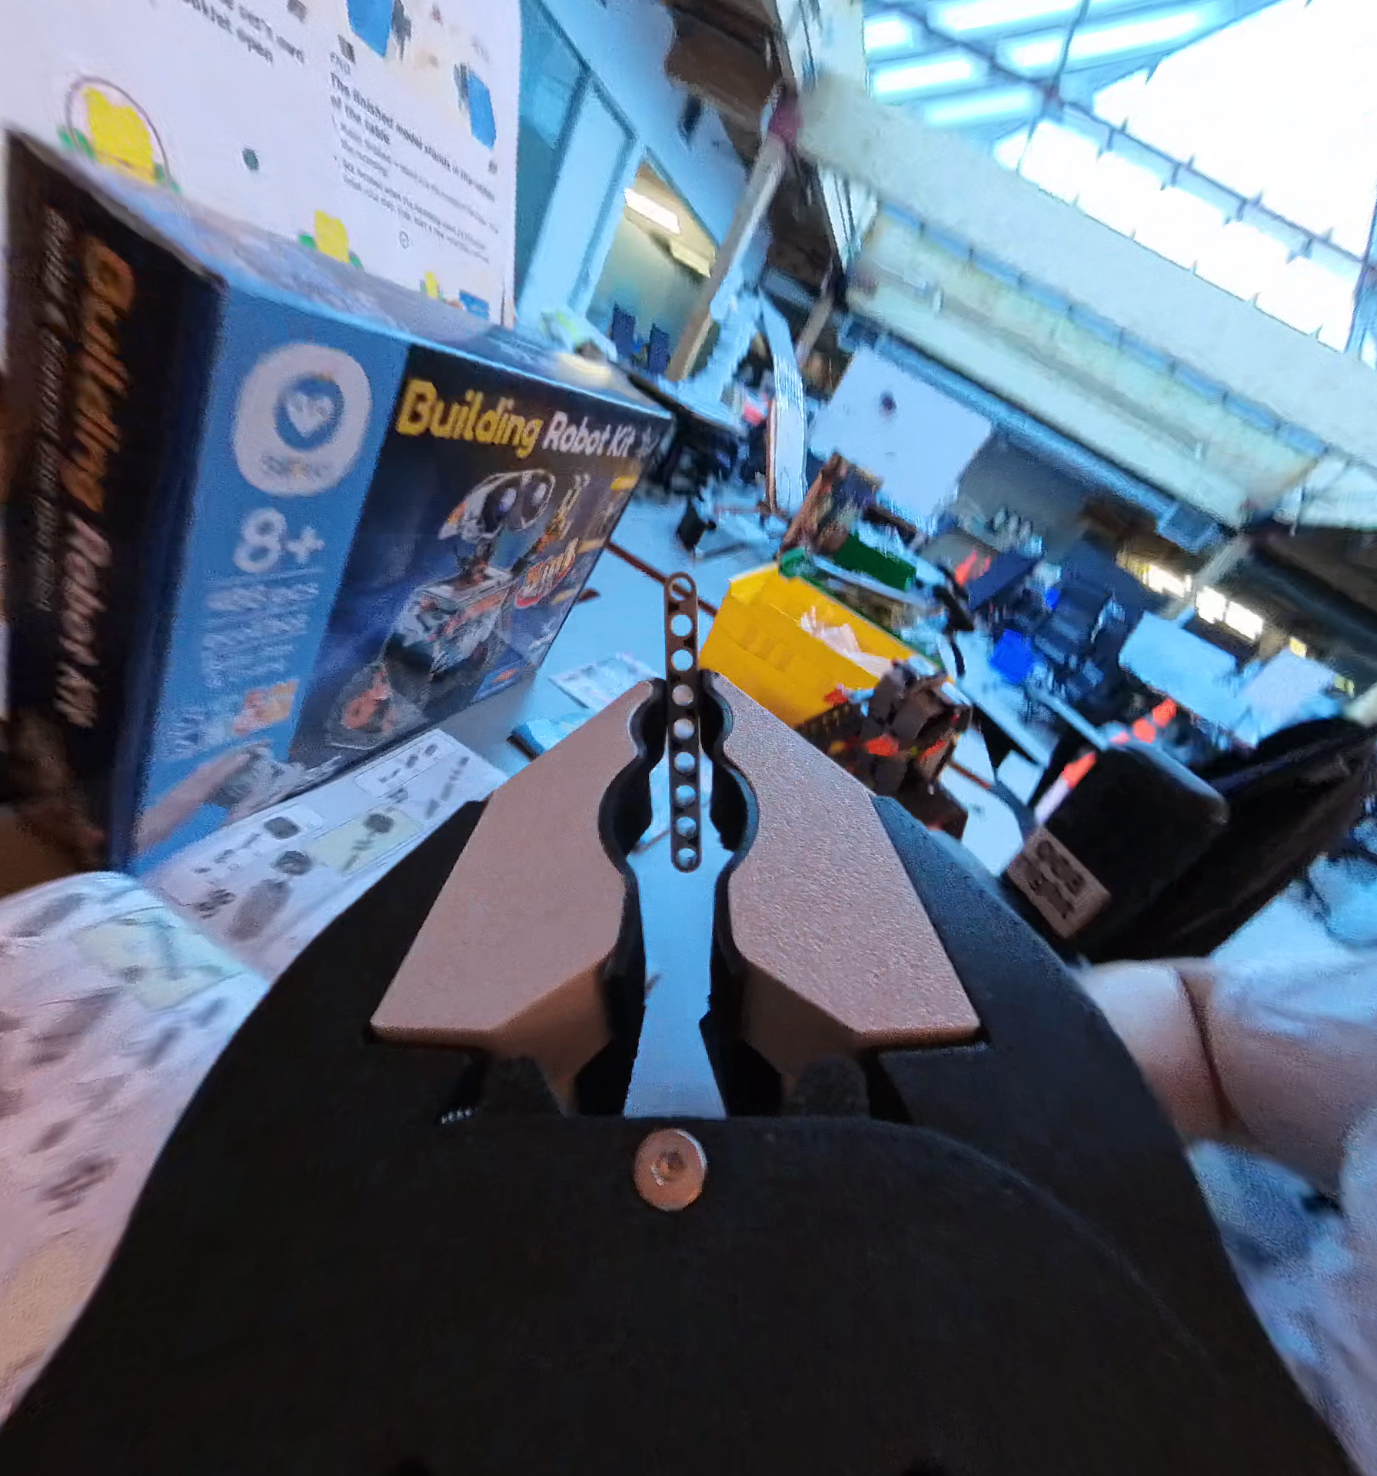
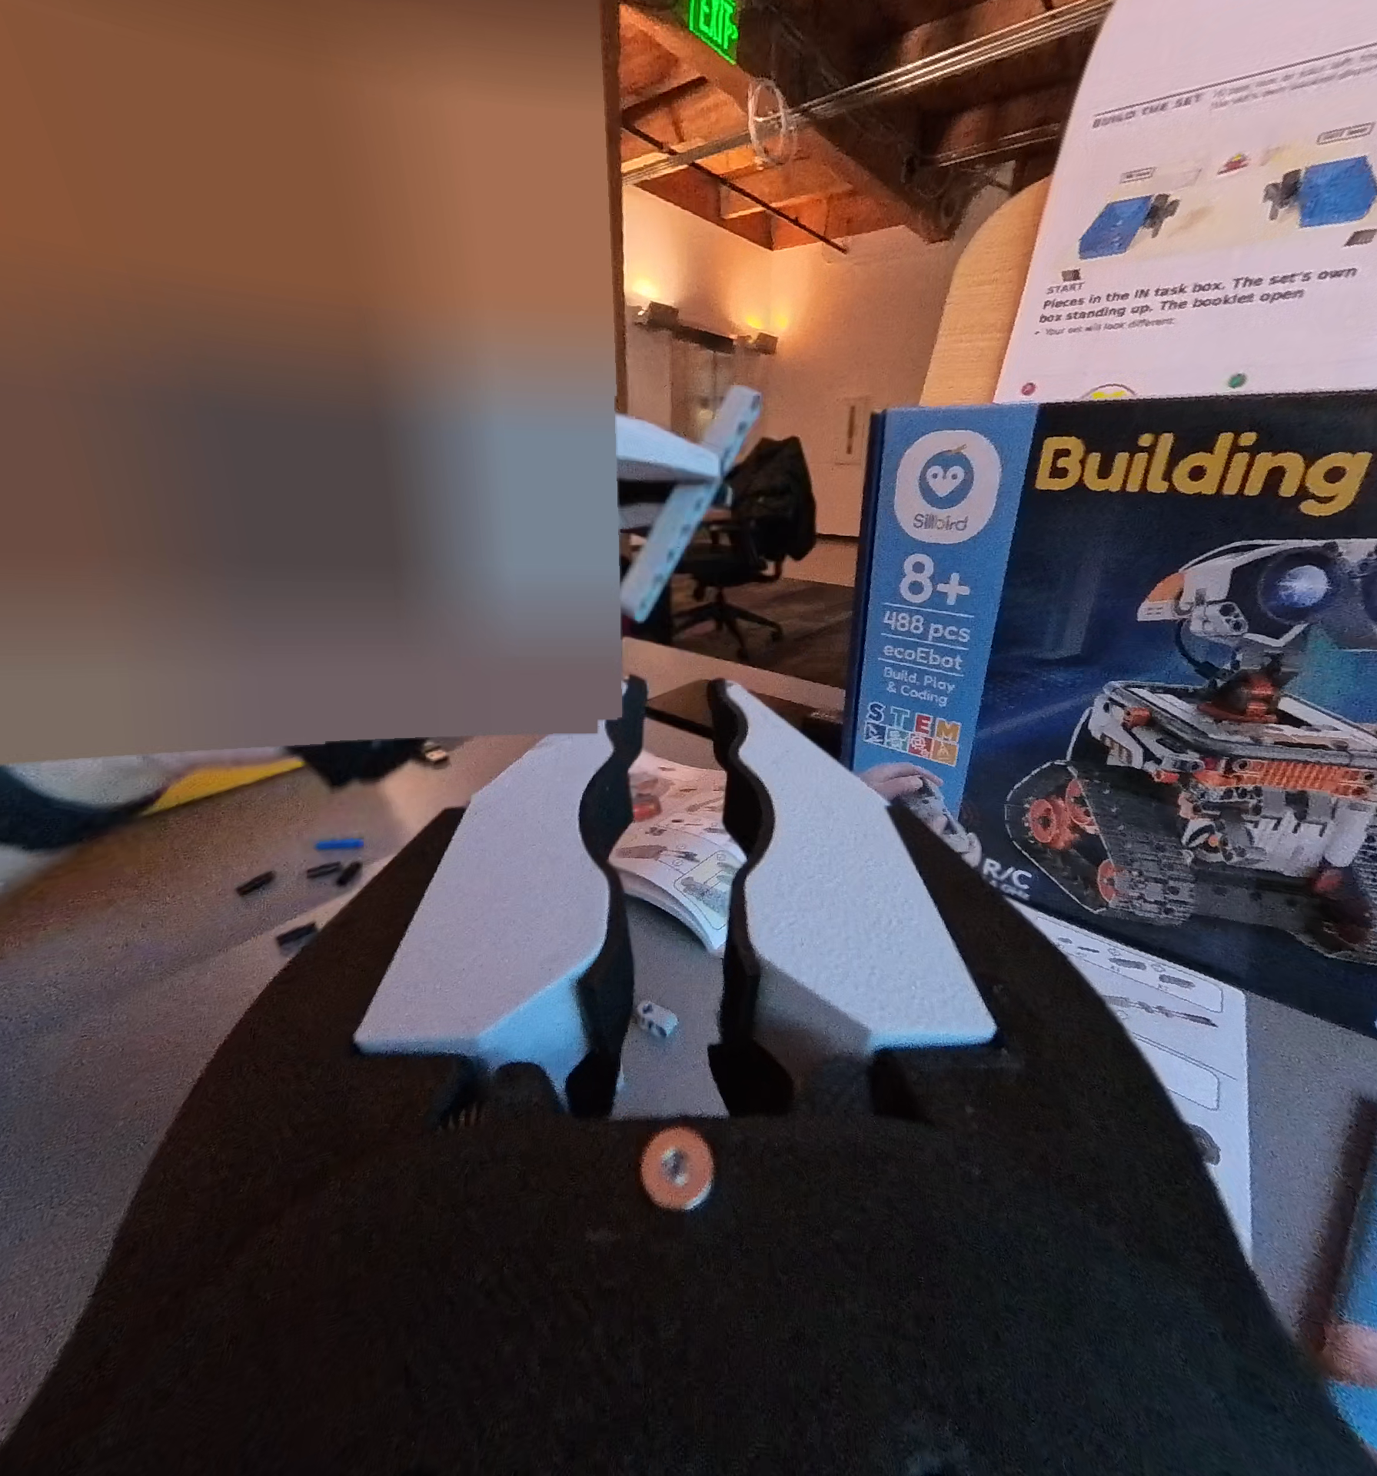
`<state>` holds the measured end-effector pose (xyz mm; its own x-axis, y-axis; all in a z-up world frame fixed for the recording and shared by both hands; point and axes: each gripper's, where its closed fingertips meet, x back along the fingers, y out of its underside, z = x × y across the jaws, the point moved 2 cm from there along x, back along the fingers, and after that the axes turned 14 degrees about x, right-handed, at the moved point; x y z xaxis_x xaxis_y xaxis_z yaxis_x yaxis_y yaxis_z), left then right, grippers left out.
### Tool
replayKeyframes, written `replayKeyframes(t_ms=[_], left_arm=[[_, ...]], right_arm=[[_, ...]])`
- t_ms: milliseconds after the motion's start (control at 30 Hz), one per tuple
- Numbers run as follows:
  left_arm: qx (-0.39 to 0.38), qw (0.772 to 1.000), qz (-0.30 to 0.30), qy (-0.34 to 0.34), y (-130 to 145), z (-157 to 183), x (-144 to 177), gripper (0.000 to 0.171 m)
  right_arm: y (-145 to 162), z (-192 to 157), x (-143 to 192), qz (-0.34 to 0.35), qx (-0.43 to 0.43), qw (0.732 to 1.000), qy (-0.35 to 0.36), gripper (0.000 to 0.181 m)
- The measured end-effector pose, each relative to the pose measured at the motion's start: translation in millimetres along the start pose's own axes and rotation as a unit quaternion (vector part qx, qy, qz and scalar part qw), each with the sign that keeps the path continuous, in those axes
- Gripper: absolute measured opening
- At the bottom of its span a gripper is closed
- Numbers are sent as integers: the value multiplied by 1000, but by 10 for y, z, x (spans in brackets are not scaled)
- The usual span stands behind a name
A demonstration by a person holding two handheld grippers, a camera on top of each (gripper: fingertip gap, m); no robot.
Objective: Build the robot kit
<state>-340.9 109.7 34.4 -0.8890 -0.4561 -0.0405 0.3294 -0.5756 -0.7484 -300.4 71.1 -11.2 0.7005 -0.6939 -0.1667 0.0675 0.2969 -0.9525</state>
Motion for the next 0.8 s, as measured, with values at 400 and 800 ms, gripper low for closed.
replayKeyframes(t_ms=[400, 800], left_arm=[[-15, 999, -17, -31, -727, 105, 853, 5], [7, 999, -35, -24, -681, 137, 844, 5]], right_arm=[[569, -358, -75, -126, -62, 974, -176, 17], [593, -362, -76, -125, -66, 974, -179, 16]])
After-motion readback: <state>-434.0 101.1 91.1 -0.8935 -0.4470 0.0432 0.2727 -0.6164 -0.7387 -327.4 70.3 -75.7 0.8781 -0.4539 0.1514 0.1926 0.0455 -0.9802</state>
